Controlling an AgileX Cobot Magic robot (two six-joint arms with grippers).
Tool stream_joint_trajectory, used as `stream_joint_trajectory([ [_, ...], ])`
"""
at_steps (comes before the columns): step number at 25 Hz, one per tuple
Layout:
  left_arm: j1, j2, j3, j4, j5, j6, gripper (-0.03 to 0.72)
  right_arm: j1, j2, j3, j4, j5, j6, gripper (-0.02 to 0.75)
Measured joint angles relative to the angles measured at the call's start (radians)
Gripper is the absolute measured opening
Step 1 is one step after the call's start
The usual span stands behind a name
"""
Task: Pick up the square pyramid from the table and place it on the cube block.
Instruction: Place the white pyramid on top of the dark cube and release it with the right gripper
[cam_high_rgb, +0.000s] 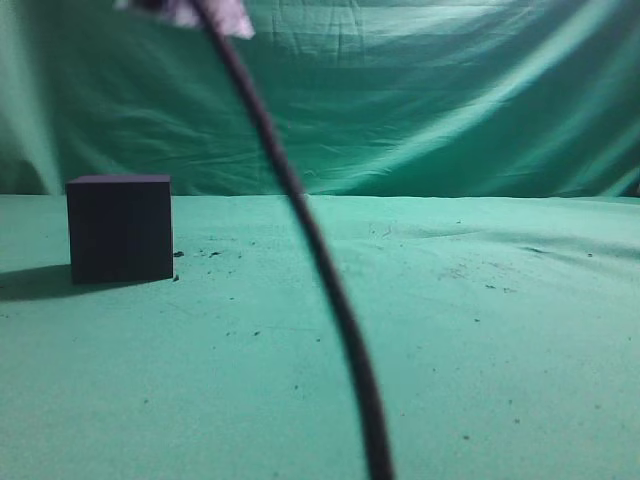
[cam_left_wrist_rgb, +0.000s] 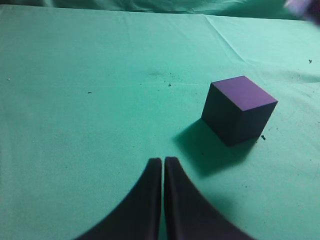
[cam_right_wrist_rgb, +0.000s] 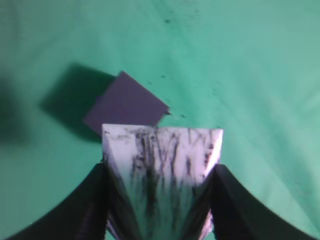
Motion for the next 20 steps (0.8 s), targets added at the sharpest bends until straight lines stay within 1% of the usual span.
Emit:
stream_joint_trajectory([
  [4,0.0,0.0,0.0,0.0,0.0,0.0,0.0,0.035,0.131,-0.106,0.002,0.018,0.0,0.372],
  [7,0.0,0.0,0.0,0.0,0.0,0.0,0.0,0.039,0.195,-0.139,0.03,0.016,0.0,0.372],
  [14,0.0,0.0,0.0,0.0,0.0,0.0,0.0,0.041,0.267,-0.144,0.042,0.02,0.001,0.372],
  [20,0.0,0.0,0.0,0.0,0.0,0.0,0.0,0.041,0.271,-0.148,0.047,-0.03,-0.005,0.372],
])
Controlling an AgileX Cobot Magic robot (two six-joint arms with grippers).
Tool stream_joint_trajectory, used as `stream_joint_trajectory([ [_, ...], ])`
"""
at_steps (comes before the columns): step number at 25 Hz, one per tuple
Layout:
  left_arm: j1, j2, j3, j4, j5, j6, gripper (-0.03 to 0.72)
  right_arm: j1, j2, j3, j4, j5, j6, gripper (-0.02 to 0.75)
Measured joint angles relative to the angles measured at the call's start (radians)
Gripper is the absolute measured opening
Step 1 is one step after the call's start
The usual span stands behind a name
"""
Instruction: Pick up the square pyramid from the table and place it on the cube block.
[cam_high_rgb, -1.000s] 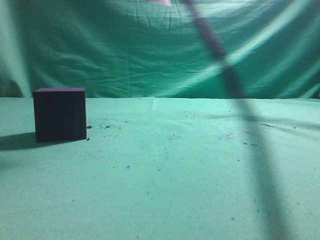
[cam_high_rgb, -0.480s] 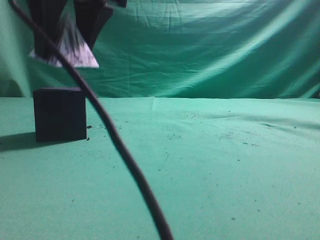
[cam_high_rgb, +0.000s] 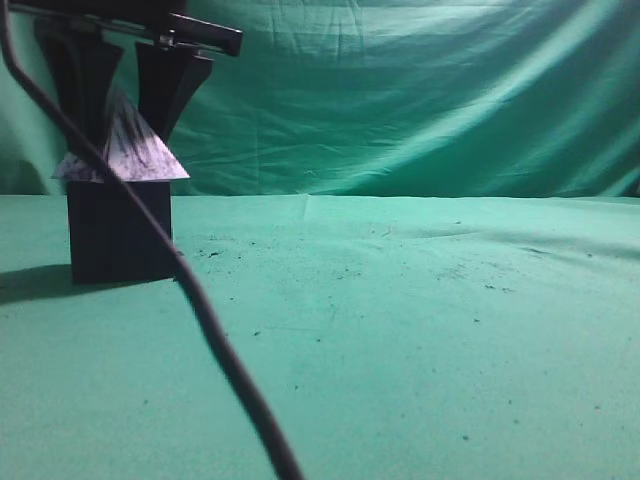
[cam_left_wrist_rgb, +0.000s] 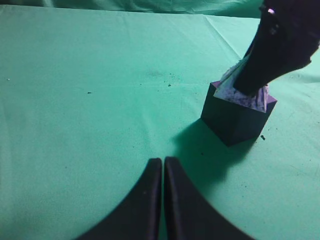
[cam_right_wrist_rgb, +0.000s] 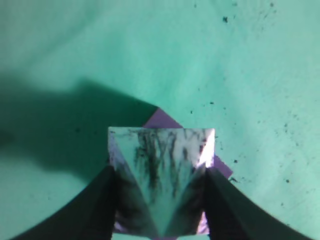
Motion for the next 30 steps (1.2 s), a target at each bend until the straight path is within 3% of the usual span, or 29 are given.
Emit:
stream_joint_trajectory([
  [1,0.0,0.0,0.0,0.0,0.0,0.0,0.0,0.0,0.0,-0.004,0.0,-0.006,0.0,0.372],
  [5,0.0,0.0,0.0,0.0,0.0,0.0,0.0,0.0,0.0,-0.011,0.0,-0.012,0.0,0.576],
  [7,0.0,0.0,0.0,0.0,0.0,0.0,0.0,0.0,0.001,-0.042,0.0,0.013,0.0,0.64],
  [12,0.0,0.0,0.0,0.0,0.0,0.0,0.0,0.0,-0.017,-0.209,0.0,0.05,0.01,0.629],
  [18,0.0,0.0,0.0,0.0,0.0,0.0,0.0,0.0,-0.209,-0.254,0.012,0.069,0.103,0.129],
  [19,0.0,0.0,0.0,0.0,0.0,0.0,0.0,0.0,-0.256,-0.254,0.028,0.069,0.117,0.076],
  [25,0.0,0.0,0.0,0.0,0.0,0.0,0.0,0.0,-0.567,-0.12,0.123,0.091,0.128,0.065],
  [30,0.0,0.0,0.0,0.0,0.0,0.0,0.0,0.0,-0.84,0.2,0.107,0.089,0.107,0.065],
])
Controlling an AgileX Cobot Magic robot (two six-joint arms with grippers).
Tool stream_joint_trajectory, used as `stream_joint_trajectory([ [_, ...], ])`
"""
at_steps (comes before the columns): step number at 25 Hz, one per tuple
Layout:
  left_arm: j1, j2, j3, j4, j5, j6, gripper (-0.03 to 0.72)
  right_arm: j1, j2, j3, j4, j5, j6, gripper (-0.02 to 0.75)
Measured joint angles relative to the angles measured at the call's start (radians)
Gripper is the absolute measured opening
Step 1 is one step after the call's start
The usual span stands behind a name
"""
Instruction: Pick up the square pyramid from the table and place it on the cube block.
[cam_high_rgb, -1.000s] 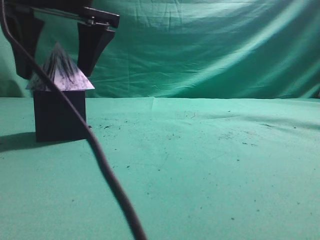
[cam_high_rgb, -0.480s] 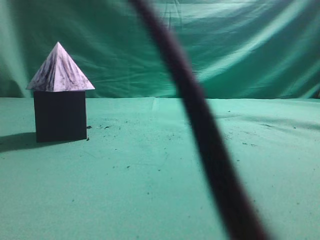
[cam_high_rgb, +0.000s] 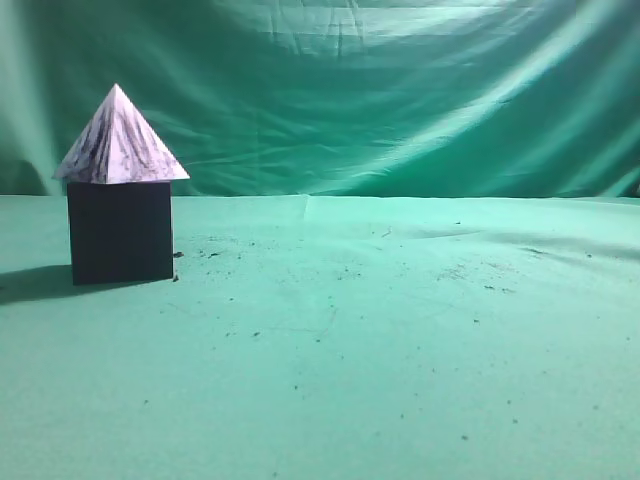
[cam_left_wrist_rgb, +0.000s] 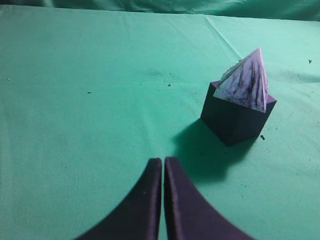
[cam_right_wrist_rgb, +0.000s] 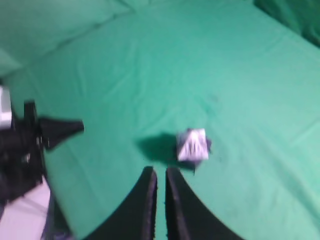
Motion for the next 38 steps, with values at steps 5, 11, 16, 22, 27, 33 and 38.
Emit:
stream_joint_trajectory([
  [5,0.0,0.0,0.0,0.0,0.0,0.0,0.0,0.0,-0.277,0.393,0.031,-0.166,-0.063,0.065],
  [11,0.0,0.0,0.0,0.0,0.0,0.0,0.0,0.0,-0.617,0.783,0.058,-0.344,-0.11,0.065],
  [16,0.0,0.0,0.0,0.0,0.0,0.0,0.0,0.0,-0.832,0.931,0.059,-0.292,-0.11,0.065],
  [22,0.0,0.0,0.0,0.0,0.0,0.0,0.0,-0.002,-0.966,1.075,0.005,-0.341,-0.112,0.065],
  [27,0.0,0.0,0.0,0.0,0.0,0.0,0.0,-0.185,-1.126,1.325,-0.021,-0.653,-0.115,0.065],
  [33,0.0,0.0,0.0,0.0,0.0,0.0,0.0,-0.513,-1.361,1.626,-0.003,-0.896,-0.115,0.065],
  [38,0.0,0.0,0.0,0.0,0.0,0.0,0.0,-0.708,-1.432,1.79,0.004,-0.915,-0.113,0.065],
])
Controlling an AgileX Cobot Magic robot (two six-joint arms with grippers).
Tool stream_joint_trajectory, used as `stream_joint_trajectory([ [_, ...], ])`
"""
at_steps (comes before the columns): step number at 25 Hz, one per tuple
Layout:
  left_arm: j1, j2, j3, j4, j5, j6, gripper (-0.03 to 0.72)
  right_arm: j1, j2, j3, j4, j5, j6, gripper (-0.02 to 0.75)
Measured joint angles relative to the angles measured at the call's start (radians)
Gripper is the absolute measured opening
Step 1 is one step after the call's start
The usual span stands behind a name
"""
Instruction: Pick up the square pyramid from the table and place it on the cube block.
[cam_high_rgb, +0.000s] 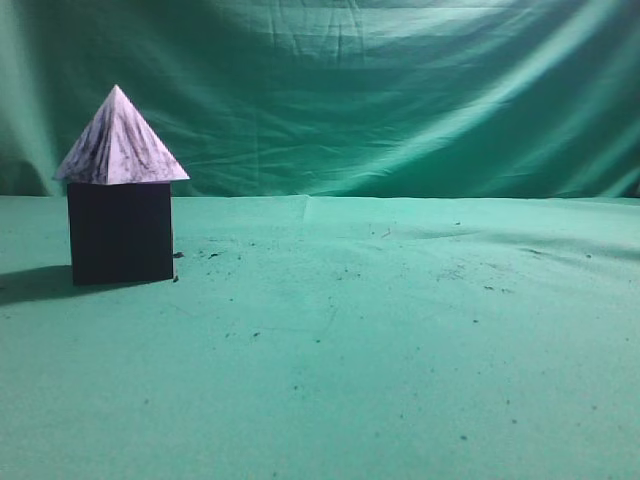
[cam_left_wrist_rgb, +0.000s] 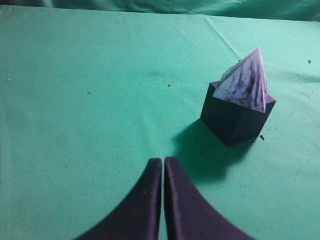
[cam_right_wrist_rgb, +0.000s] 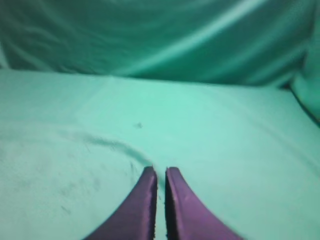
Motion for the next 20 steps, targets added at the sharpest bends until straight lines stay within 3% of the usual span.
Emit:
stream_joint_trajectory([
  [6,0.0,0.0,0.0,0.0,0.0,0.0,0.0,-0.068,0.0,0.13,0.014,-0.002,0.002,0.065],
  [20,0.0,0.0,0.0,0.0,0.0,0.0,0.0,-0.141,0.0,0.142,0.019,0.005,0.002,0.065],
])
